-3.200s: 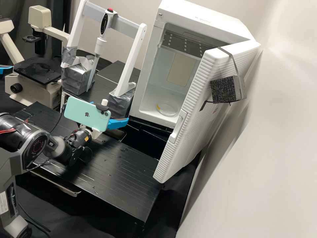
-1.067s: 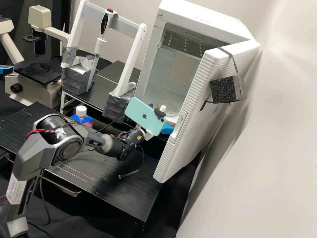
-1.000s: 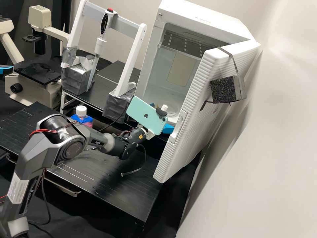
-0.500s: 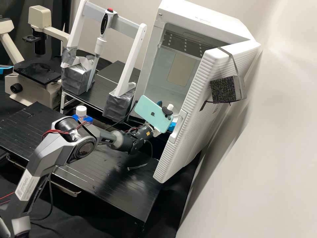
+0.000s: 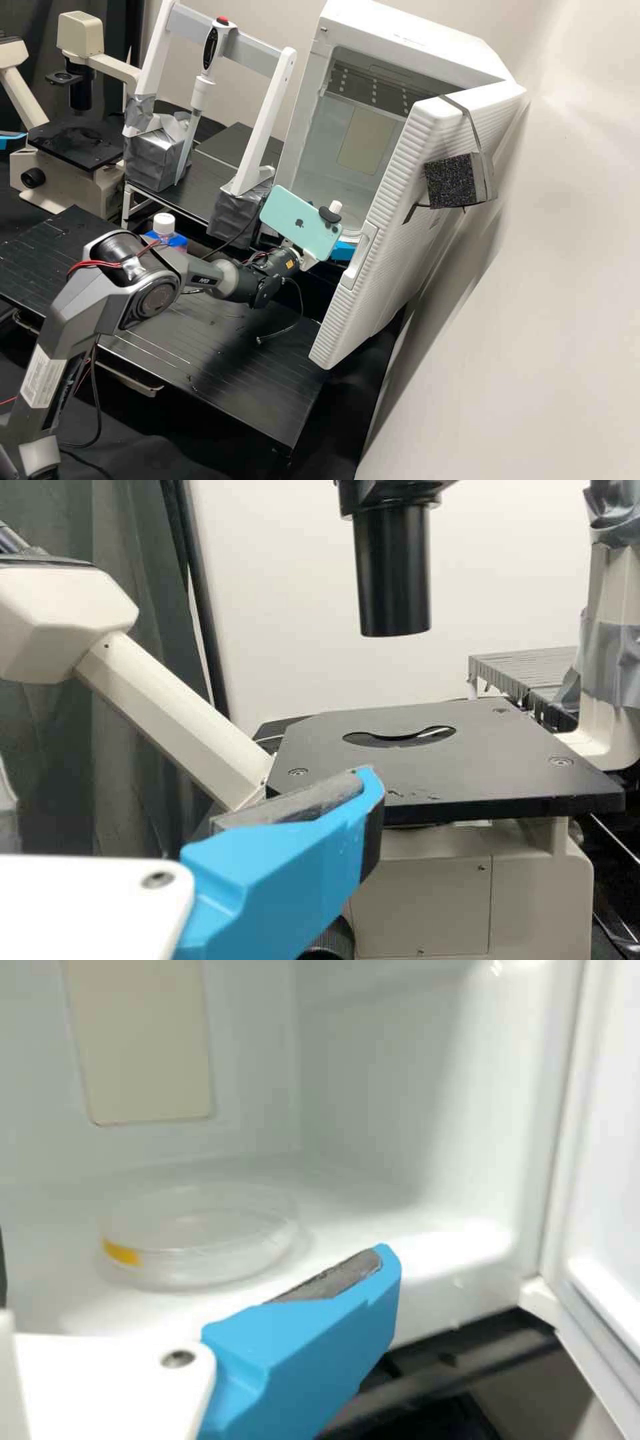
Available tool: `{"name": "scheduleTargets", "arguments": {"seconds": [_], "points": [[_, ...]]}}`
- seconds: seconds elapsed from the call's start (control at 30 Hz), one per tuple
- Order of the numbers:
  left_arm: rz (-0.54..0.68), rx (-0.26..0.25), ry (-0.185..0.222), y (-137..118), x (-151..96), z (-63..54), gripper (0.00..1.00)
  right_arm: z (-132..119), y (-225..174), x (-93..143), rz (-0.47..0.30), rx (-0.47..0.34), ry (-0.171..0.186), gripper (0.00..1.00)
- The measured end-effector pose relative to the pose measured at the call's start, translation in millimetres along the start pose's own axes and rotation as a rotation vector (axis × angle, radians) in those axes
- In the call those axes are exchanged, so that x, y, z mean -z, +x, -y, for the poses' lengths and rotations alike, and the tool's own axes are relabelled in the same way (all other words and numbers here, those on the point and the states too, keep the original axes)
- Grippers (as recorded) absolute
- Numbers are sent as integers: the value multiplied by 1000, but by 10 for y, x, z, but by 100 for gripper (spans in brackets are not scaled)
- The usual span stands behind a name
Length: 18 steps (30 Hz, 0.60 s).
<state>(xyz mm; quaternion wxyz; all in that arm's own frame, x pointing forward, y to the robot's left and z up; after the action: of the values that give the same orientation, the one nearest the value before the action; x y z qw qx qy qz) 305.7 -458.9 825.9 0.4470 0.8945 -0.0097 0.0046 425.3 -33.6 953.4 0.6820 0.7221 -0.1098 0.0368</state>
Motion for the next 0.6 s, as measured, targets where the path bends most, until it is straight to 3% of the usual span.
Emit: {"name": "scheduleTargets", "arguments": {"seconds": [0.1, 0.2, 0.33, 0.6], "points": [[0, 0, 0, 0, 0, 0, 100, 36, 3, 47, -11, 8, -1, 100], [0, 0, 0, 0, 0, 0, 100, 34, 26, 85, -11, 11, -53, 100], [0, 0, 0, 0, 0, 0, 100, -8, 78, 142, -27, -6, -84, 100], [0, 0, 0, 0, 0, 0, 100, -19, 160, 139, -14, 0, -90, 100]]}}
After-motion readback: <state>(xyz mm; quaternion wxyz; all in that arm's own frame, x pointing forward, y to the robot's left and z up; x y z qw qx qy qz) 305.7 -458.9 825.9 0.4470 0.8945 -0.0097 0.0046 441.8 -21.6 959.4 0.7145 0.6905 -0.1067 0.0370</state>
